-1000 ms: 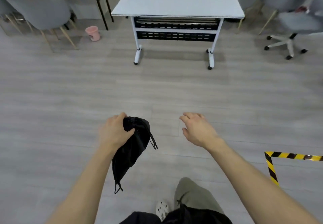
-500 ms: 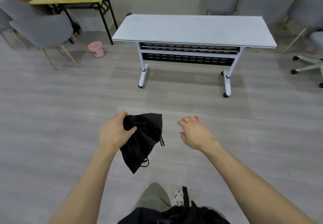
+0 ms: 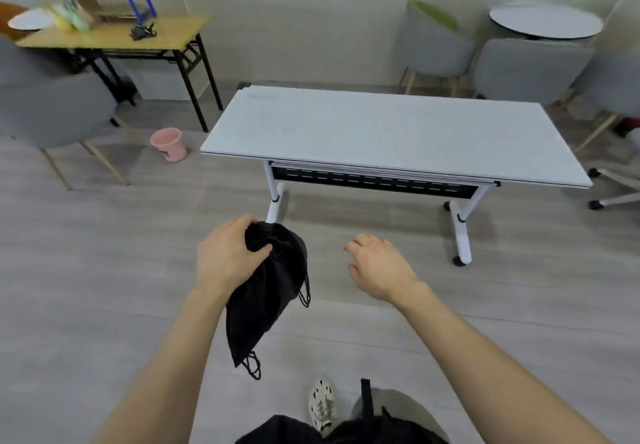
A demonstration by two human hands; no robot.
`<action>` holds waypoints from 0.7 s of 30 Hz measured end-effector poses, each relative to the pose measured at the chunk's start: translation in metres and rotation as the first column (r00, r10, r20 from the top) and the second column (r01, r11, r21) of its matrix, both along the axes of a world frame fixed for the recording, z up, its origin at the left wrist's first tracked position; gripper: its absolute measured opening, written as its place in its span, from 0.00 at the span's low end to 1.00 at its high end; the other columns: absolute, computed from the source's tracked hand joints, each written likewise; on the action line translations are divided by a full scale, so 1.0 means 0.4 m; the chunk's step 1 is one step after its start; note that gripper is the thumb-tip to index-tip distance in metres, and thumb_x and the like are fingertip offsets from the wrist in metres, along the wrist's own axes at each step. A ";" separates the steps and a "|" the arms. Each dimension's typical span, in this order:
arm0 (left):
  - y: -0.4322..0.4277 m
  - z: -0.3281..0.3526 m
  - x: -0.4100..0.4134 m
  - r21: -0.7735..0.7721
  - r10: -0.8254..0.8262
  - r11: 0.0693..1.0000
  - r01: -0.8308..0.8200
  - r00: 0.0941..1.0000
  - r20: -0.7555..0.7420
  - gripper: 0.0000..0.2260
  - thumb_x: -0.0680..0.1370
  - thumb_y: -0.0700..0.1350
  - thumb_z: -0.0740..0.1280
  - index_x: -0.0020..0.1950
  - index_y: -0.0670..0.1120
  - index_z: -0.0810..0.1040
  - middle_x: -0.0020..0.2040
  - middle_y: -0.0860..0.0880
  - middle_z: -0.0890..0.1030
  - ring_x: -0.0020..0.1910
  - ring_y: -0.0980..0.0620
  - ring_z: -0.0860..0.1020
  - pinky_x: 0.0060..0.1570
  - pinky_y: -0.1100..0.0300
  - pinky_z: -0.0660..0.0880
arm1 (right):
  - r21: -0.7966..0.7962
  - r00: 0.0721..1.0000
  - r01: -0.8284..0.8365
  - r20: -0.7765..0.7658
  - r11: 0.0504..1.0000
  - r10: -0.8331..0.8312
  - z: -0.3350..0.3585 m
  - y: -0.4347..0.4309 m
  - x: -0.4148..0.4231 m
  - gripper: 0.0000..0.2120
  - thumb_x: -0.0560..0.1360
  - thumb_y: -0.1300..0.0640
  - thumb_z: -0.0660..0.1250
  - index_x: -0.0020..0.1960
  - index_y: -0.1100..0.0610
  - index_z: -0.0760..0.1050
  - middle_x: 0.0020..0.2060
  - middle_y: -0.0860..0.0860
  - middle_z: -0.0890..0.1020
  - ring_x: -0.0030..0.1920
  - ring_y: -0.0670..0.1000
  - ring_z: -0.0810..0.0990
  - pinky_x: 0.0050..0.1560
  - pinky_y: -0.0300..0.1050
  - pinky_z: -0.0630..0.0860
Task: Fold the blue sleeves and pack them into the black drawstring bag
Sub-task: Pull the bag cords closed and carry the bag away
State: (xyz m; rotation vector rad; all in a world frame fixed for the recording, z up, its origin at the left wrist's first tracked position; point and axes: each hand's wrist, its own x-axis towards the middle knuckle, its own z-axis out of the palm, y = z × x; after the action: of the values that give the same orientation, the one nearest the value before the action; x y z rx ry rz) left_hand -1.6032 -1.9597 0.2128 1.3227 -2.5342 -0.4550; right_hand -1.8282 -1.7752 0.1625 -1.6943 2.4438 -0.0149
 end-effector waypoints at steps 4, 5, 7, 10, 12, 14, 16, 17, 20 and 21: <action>-0.188 0.055 -0.132 -0.049 -0.008 0.999 0.008 1.000 0.002 0.18 0.74 0.60 0.76 0.62 0.59 0.80 0.57 0.57 0.84 0.59 0.48 0.82 0.48 0.53 0.74 | -0.037 1.000 0.002 -0.011 0.999 -0.003 0.031 -0.184 -0.128 0.15 0.82 0.53 0.64 0.66 0.55 0.78 0.62 0.54 0.79 0.64 0.60 0.80 0.61 0.55 0.76; -0.236 0.071 -0.164 -0.060 -0.006 0.998 0.005 1.000 -0.015 0.18 0.74 0.59 0.77 0.62 0.58 0.80 0.57 0.57 0.84 0.59 0.48 0.83 0.48 0.53 0.73 | -0.051 1.000 -0.002 -0.014 0.999 0.001 0.036 -0.235 -0.162 0.15 0.82 0.53 0.64 0.65 0.55 0.78 0.61 0.54 0.79 0.64 0.60 0.80 0.60 0.55 0.75; -0.340 0.099 -0.229 -0.089 0.005 0.996 -0.009 0.999 -0.039 0.18 0.74 0.58 0.77 0.62 0.57 0.81 0.57 0.55 0.85 0.58 0.46 0.83 0.49 0.53 0.75 | -0.060 1.000 -0.012 -0.011 0.998 0.011 0.039 -0.343 -0.233 0.13 0.81 0.53 0.64 0.63 0.56 0.77 0.61 0.55 0.79 0.63 0.60 0.79 0.59 0.55 0.75; -0.494 0.152 -0.321 -0.128 0.037 0.991 -0.046 0.997 -0.068 0.16 0.74 0.58 0.75 0.60 0.58 0.80 0.54 0.56 0.85 0.53 0.47 0.83 0.47 0.52 0.77 | -0.082 0.999 -0.031 -0.019 0.996 0.029 0.048 -0.509 -0.345 0.11 0.82 0.54 0.64 0.60 0.57 0.77 0.59 0.56 0.80 0.59 0.62 0.80 0.56 0.55 0.76; -0.597 0.200 -0.380 -0.146 0.065 0.986 -0.081 0.991 -0.113 0.15 0.73 0.57 0.75 0.58 0.59 0.79 0.52 0.57 0.84 0.51 0.49 0.82 0.47 0.50 0.78 | -0.100 0.998 -0.049 -0.032 0.994 0.046 0.061 -0.620 -0.412 0.14 0.82 0.55 0.63 0.66 0.57 0.78 0.61 0.55 0.80 0.59 0.60 0.80 0.57 0.54 0.77; -0.694 0.253 -0.433 -0.166 0.075 0.981 -0.101 0.985 -0.157 0.15 0.73 0.57 0.74 0.57 0.58 0.79 0.52 0.57 0.83 0.52 0.51 0.81 0.48 0.50 0.78 | -0.108 0.998 -0.059 -0.017 0.992 0.058 0.082 -0.719 -0.470 0.18 0.83 0.55 0.63 0.71 0.56 0.77 0.65 0.53 0.80 0.62 0.59 0.80 0.61 0.55 0.77; -0.788 0.301 -0.482 -0.206 0.082 0.971 -0.122 0.978 -0.194 0.15 0.73 0.57 0.74 0.58 0.58 0.80 0.52 0.57 0.84 0.53 0.50 0.81 0.50 0.48 0.79 | -0.104 0.997 -0.079 -0.034 0.991 0.076 0.100 -0.810 -0.521 0.19 0.84 0.54 0.63 0.73 0.55 0.76 0.66 0.53 0.79 0.64 0.58 0.79 0.62 0.55 0.77; -0.836 0.322 -0.508 -0.221 0.084 0.967 -0.129 0.976 -0.202 0.16 0.73 0.58 0.75 0.58 0.58 0.80 0.52 0.56 0.84 0.54 0.48 0.82 0.52 0.47 0.80 | -0.105 0.995 -0.089 -0.045 0.990 0.085 0.110 -0.853 -0.547 0.19 0.84 0.53 0.63 0.73 0.55 0.76 0.67 0.53 0.79 0.64 0.58 0.79 0.62 0.55 0.77; -0.977 0.369 -0.582 -0.218 0.095 0.966 -0.141 0.974 -0.207 0.17 0.73 0.58 0.75 0.60 0.57 0.80 0.54 0.53 0.85 0.57 0.44 0.83 0.53 0.44 0.82 | -0.099 0.996 -0.085 -0.039 0.991 0.082 0.131 -0.963 -0.609 0.18 0.85 0.51 0.63 0.73 0.55 0.76 0.67 0.53 0.79 0.64 0.58 0.80 0.63 0.55 0.77; -1.024 0.379 -0.605 -0.225 0.097 0.964 -0.144 0.974 -0.206 0.19 0.72 0.58 0.75 0.61 0.57 0.80 0.56 0.52 0.86 0.58 0.43 0.84 0.55 0.43 0.83 | -0.100 0.996 -0.081 -0.040 0.992 0.078 0.136 -0.995 -0.626 0.19 0.85 0.51 0.63 0.73 0.55 0.76 0.67 0.54 0.79 0.64 0.59 0.80 0.63 0.55 0.77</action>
State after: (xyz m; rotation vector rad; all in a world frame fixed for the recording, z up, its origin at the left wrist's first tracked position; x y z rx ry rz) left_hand -1.8452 -2.3694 0.3644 1.2679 -2.2527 -0.2312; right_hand -2.0788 -2.1733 0.2170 -1.8484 2.4376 -0.1011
